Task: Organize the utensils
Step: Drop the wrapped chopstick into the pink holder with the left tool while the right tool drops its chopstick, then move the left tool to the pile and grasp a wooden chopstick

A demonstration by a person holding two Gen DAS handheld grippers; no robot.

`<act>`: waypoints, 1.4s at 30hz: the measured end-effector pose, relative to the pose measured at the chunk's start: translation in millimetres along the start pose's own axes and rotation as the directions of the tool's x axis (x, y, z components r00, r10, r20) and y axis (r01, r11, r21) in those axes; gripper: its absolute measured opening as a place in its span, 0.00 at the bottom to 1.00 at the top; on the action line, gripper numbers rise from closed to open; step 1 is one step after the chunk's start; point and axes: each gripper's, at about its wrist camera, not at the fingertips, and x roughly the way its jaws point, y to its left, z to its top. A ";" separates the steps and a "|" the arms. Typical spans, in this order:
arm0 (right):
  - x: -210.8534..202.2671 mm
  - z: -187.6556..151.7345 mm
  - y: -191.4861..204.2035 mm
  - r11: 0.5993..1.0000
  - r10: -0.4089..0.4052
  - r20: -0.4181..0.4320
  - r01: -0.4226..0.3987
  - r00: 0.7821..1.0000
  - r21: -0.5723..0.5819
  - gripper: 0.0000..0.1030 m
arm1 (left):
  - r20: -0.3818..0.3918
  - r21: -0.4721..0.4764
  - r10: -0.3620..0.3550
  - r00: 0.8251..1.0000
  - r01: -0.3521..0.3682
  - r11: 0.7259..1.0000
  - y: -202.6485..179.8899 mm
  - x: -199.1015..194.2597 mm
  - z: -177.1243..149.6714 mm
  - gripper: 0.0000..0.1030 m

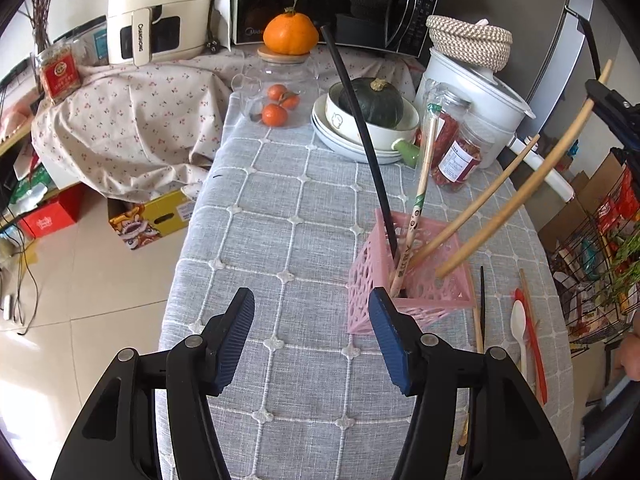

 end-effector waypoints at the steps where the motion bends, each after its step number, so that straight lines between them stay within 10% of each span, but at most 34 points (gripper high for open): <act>1: 6.9 -6.6 2.9 1.000 -0.013 -0.005 0.013 1.000 -0.005 0.05 | -0.007 -0.001 -0.002 1.000 0.002 1.000 1.7 1.4 -0.1 0.60; 16: 35.8 -53.8 0.5 0.991 -0.127 -0.069 0.124 0.990 -0.052 0.11 | -0.033 0.010 -0.027 0.999 0.027 1.000 1.3 8.4 1.2 0.60; 29: -10.7 -21.0 -15.6 0.987 -0.113 -0.131 0.096 0.985 -0.129 0.62 | -0.066 0.023 -0.081 0.995 0.083 0.996 -28.7 0.6 -6.4 0.76; 42: -58.9 -8.6 -98.6 0.953 -0.280 -0.298 0.226 0.913 -0.202 0.86 | -0.061 0.108 -0.048 0.997 0.054 0.993 -83.3 -17.3 -26.5 0.82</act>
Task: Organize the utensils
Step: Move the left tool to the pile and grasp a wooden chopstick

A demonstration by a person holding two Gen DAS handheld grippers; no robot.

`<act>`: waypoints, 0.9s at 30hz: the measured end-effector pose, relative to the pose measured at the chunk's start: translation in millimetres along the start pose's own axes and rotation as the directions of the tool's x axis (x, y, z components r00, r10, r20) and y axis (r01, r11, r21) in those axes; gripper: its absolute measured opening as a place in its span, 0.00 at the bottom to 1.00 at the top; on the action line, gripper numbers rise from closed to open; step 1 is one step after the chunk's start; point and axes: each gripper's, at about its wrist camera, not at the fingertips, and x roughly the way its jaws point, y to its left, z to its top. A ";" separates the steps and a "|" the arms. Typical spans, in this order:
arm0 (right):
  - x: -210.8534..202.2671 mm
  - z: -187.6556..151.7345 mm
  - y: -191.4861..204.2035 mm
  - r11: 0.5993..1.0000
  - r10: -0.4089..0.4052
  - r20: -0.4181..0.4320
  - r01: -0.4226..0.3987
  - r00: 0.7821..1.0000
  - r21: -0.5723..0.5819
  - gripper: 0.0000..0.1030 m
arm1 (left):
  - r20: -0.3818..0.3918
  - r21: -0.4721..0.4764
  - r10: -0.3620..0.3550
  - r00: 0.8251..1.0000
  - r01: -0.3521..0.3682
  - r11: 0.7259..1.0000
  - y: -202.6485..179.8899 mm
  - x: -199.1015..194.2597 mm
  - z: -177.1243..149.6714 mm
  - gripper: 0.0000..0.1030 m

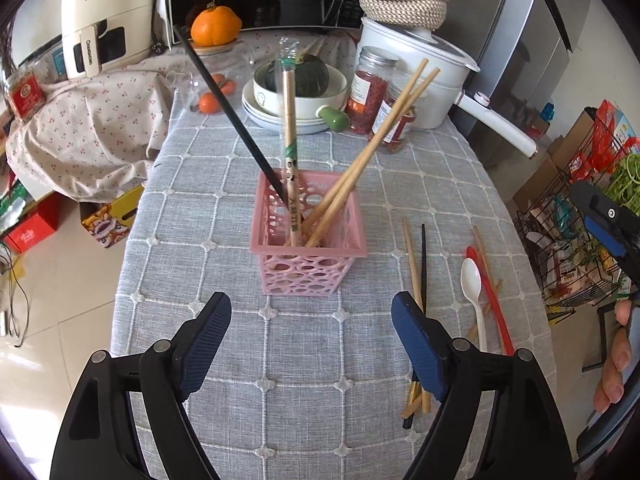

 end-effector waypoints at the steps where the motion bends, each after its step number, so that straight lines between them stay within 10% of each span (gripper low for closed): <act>1: 0.1 -1.6 -6.5 1.000 -0.006 -0.023 0.006 1.000 0.004 0.87 | -0.005 0.010 -0.002 1.000 0.002 1.000 -4.8 0.6 -1.4 0.82; 5: 7.9 -12.5 -33.5 0.998 -0.050 -0.151 0.053 0.987 0.017 0.88 | -0.061 0.024 -0.008 0.998 0.010 1.000 -20.8 8.7 -9.6 0.83; 10: 30.4 -37.1 -79.0 0.988 -0.088 -0.378 0.129 0.922 0.086 0.88 | -0.133 0.059 0.000 0.991 0.008 0.998 -49.8 28.6 -18.4 0.83; 17: 44.3 -50.5 -117.0 0.984 -0.099 -0.439 0.153 0.893 0.090 0.88 | -0.160 0.161 0.009 0.987 0.017 0.987 -101.0 64.8 -19.4 0.81; 22: 51.8 -45.3 -132.3 0.982 -0.090 -0.446 0.155 0.890 0.111 0.88 | -0.175 0.147 0.005 0.984 0.021 0.989 -121.1 101.6 4.6 0.29; 27: 56.4 -38.2 -135.9 0.985 -0.111 -0.430 0.156 0.896 0.071 0.88 | -0.183 0.083 0.034 0.983 -0.019 0.996 -123.8 137.7 31.8 0.17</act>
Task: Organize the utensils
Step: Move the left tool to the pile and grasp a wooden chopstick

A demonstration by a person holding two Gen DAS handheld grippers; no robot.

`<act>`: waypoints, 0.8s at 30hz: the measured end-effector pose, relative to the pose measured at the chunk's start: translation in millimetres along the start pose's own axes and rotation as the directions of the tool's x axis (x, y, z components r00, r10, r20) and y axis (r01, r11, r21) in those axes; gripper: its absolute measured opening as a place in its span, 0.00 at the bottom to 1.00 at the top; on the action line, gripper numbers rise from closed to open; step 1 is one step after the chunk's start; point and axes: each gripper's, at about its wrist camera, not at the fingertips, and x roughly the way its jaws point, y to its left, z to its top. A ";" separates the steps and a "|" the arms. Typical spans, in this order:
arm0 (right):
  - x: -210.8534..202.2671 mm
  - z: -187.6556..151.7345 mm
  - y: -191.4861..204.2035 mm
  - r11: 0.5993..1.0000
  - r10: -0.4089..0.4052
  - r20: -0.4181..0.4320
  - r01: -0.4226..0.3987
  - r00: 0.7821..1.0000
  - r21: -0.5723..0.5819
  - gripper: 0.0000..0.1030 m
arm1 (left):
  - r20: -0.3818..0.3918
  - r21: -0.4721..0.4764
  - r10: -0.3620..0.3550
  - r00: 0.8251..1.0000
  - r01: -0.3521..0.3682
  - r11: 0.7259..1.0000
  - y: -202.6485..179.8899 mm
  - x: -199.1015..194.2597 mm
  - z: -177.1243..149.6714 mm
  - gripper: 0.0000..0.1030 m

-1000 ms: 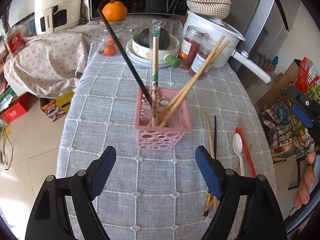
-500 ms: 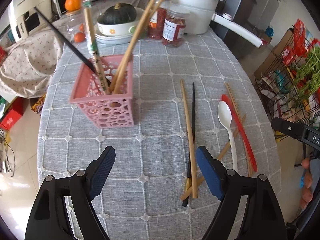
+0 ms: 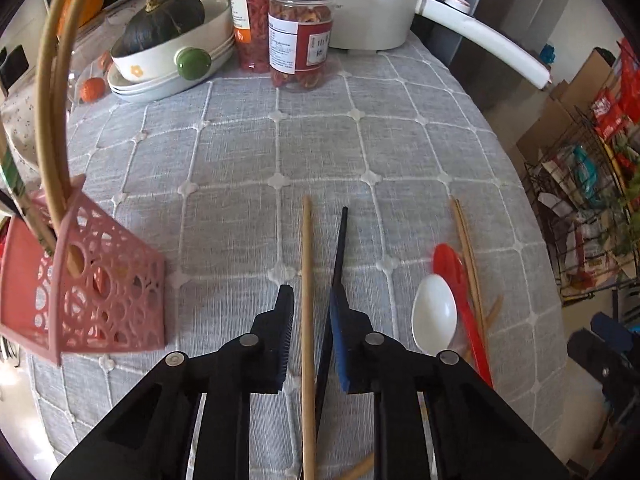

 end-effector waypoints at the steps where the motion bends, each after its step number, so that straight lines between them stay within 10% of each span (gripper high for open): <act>1: 0.7 1.2 0.7 1.000 -0.009 0.003 0.009 1.000 -0.013 0.88 | -0.004 -0.004 0.007 1.000 -0.007 1.000 -0.5 5.4 4.5 0.15; 14: 12.6 12.3 2.5 1.000 0.009 -0.015 -0.009 1.000 -0.019 0.88 | -0.019 0.012 0.053 0.998 -0.053 0.999 -1.5 36.8 16.8 0.05; 24: 5.5 11.5 6.2 1.000 0.012 -0.002 -0.012 1.000 -0.020 0.88 | 0.105 0.078 -0.005 0.994 -0.004 0.997 7.8 -36.6 -11.1 0.05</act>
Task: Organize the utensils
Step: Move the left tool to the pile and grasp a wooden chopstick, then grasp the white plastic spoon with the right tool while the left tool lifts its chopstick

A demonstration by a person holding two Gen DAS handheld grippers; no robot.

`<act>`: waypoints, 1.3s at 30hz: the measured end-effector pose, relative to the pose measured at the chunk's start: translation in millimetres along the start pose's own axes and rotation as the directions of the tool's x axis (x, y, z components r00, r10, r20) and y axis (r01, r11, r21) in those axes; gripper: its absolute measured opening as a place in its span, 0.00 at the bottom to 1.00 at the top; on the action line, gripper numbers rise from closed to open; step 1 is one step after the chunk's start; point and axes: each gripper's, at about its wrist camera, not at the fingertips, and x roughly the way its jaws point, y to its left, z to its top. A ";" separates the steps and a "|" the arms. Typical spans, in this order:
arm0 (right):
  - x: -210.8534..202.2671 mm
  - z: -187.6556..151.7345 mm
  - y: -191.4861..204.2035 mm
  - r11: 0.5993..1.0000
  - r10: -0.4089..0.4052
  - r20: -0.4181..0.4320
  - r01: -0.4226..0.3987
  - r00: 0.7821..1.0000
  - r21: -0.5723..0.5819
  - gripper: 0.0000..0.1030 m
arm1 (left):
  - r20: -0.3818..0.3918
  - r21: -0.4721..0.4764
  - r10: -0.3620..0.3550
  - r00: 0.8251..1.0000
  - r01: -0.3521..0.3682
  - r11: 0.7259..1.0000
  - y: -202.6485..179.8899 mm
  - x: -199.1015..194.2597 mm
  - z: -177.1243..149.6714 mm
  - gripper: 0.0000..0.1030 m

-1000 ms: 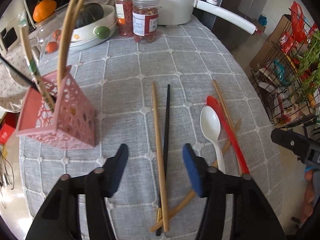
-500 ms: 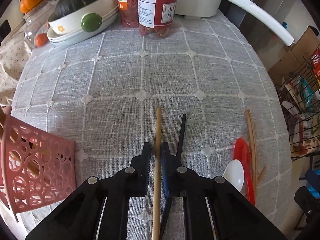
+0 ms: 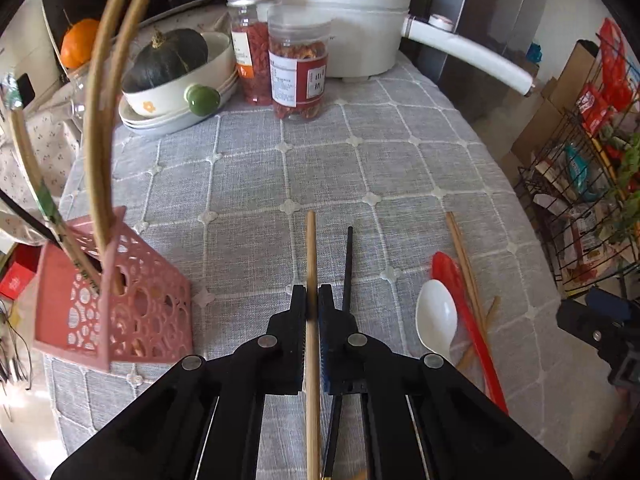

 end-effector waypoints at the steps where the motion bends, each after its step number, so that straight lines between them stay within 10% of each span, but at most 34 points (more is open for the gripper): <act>1: -2.0 0.1 0.3 1.000 0.000 0.005 0.000 1.000 0.003 0.88 | 0.021 0.006 -0.009 1.000 0.009 1.000 1.6 -11.7 -2.2 0.05; 16: 8.8 -8.1 26.8 0.997 0.078 -0.022 -0.078 0.997 0.004 0.85 | 0.272 -0.016 -0.157 0.949 0.168 0.986 54.2 -122.8 -46.6 0.05; 24: 35.6 -5.3 67.3 0.983 0.165 -0.108 -0.172 0.980 -0.061 0.38 | 0.324 -0.018 -0.148 0.934 0.162 0.987 68.2 -136.4 -46.7 0.05; 39: 83.1 -3.1 101.2 0.991 0.021 -0.164 -0.042 0.986 -0.127 0.37 | 0.333 -0.038 -0.142 0.932 0.163 0.986 89.4 -139.3 -46.6 0.05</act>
